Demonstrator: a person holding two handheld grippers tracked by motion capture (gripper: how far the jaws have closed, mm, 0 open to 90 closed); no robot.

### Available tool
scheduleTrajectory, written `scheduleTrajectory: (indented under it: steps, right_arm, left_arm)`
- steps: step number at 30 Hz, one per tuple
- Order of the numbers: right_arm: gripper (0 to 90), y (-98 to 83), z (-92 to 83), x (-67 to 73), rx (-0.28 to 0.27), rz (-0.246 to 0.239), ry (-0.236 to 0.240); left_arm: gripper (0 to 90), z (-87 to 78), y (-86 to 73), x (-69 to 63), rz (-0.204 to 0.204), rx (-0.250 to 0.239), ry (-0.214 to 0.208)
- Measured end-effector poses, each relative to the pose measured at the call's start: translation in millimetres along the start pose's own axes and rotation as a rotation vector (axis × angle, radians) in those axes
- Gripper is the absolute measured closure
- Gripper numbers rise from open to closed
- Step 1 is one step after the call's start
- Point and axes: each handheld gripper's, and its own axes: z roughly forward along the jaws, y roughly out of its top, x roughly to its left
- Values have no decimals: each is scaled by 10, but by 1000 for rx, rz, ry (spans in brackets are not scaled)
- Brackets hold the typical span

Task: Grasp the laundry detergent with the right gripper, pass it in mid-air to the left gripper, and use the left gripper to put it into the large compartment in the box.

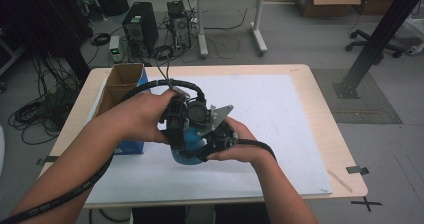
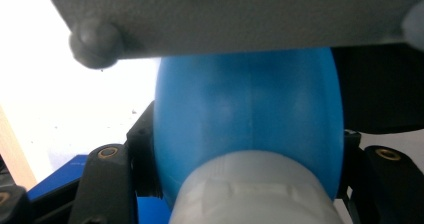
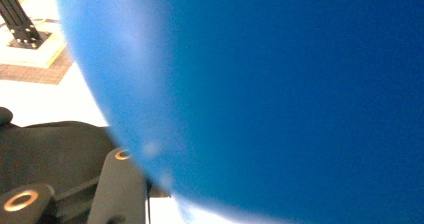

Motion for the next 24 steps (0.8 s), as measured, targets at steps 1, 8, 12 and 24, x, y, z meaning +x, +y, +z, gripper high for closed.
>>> scheduleTrajectory:
  steps: [1,8,12,24]
  right_arm:
    - [459,-1,-1,1,1,-2,-3]
    - [447,-11,-25,24,-16,-16,-41]
    - [440,-30,-35,57,-34,5,-40]
    - [287,-191,-76,53,-108,60,-104]
  left_arm:
    - [385,-1,3,2,3,-3,4]
    - [390,-28,40,-13,9,-1,23]
    - [391,-30,85,-10,14,21,21]
    - [390,-61,64,32,3,16,10]
